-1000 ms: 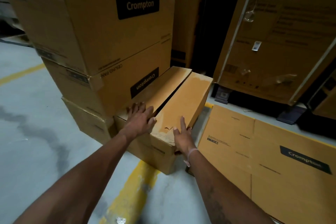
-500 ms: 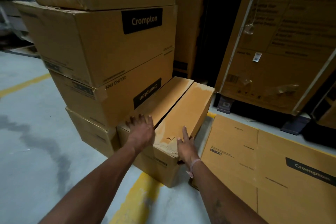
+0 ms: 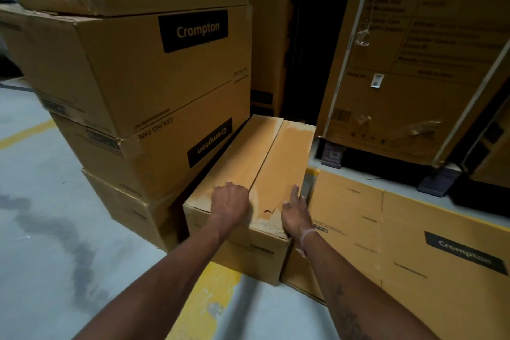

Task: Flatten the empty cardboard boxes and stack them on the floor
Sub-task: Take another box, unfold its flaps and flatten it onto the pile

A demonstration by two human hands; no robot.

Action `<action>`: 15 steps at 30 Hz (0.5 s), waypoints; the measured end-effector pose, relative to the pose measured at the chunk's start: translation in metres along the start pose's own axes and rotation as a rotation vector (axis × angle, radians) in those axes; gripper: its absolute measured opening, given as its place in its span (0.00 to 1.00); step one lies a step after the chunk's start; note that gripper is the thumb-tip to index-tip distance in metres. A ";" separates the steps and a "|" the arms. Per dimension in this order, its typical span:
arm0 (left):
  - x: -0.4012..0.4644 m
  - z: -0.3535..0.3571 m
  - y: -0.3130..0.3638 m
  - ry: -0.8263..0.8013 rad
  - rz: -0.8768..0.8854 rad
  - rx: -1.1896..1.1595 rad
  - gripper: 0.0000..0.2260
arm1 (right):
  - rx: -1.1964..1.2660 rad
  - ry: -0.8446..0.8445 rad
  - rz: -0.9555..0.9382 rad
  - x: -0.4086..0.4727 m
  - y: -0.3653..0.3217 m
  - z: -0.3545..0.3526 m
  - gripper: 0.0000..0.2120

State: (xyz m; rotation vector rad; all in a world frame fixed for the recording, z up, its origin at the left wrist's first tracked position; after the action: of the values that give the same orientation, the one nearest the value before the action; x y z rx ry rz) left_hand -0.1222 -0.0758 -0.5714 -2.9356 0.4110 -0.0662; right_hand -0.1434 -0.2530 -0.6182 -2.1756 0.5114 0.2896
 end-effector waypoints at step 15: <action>0.026 -0.008 -0.067 -0.077 -0.327 -0.433 0.60 | 0.719 0.006 0.145 -0.014 0.042 -0.006 0.50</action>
State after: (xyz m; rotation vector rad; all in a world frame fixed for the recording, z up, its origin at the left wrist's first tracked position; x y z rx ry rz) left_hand -0.0793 -0.0209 -0.5513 -3.3882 -0.0858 0.1071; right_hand -0.1748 -0.2775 -0.6386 -1.4458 0.6584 0.1429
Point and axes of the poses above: each hand's wrist, its own x-axis towards the middle knuckle, its own z-axis out of the palm, y = z × x, the point moved 7 cm from there along x, towards the middle knuckle, and after that the axes turned 6 degrees about z, right-handed, at the moved point
